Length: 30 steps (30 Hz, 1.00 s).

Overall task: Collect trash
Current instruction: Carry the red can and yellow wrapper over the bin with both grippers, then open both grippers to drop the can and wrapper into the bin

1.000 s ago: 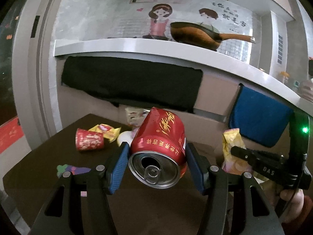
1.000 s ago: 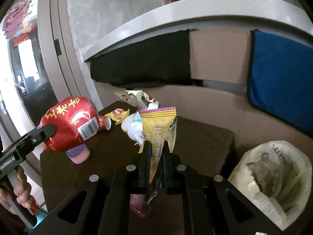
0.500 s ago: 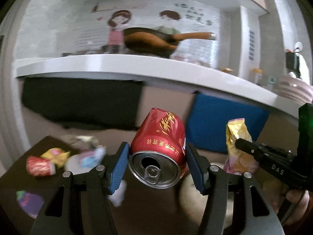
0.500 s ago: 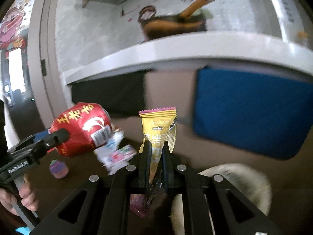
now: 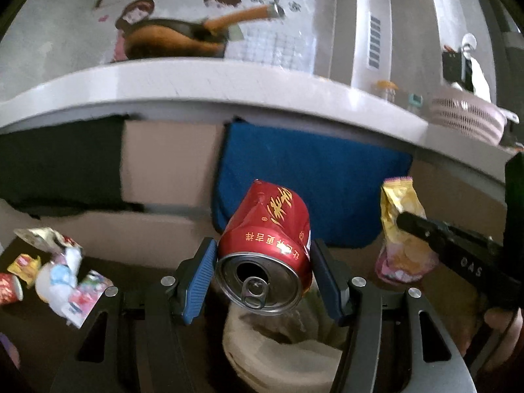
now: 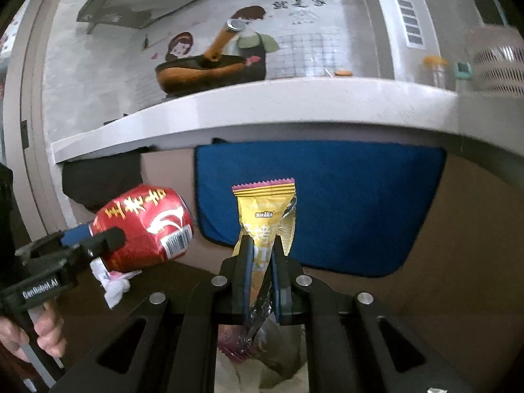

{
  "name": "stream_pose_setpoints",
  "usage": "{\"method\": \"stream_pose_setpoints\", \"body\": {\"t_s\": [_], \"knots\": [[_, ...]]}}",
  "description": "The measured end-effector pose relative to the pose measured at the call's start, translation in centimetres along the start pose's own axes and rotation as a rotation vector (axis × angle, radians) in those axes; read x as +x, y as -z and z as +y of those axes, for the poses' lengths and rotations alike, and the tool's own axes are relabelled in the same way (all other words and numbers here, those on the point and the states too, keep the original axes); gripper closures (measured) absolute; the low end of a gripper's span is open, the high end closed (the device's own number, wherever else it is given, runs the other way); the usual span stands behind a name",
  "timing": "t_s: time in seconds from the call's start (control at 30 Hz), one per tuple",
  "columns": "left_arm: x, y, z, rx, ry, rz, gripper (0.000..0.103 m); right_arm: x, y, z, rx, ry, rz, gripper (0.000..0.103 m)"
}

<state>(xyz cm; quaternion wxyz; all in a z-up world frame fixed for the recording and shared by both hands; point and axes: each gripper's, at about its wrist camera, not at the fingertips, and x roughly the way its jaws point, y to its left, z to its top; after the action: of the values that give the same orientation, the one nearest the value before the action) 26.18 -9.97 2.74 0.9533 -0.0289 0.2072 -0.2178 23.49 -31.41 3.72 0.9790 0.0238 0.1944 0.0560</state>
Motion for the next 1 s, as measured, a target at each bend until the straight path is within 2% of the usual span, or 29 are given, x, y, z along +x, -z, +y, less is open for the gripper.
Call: {"method": "stream_pose_setpoints", "body": {"t_s": [0.43,1.0], "knots": [[2.1,3.1,-0.1,-0.016,0.010,0.074,0.044,2.0,2.1,-0.9,0.034,-0.016,0.047,0.094],[5.4,3.8,0.9,-0.051,0.013,0.159,0.044,4.0,5.2,-1.4,0.064,-0.041,0.125,0.094]]}}
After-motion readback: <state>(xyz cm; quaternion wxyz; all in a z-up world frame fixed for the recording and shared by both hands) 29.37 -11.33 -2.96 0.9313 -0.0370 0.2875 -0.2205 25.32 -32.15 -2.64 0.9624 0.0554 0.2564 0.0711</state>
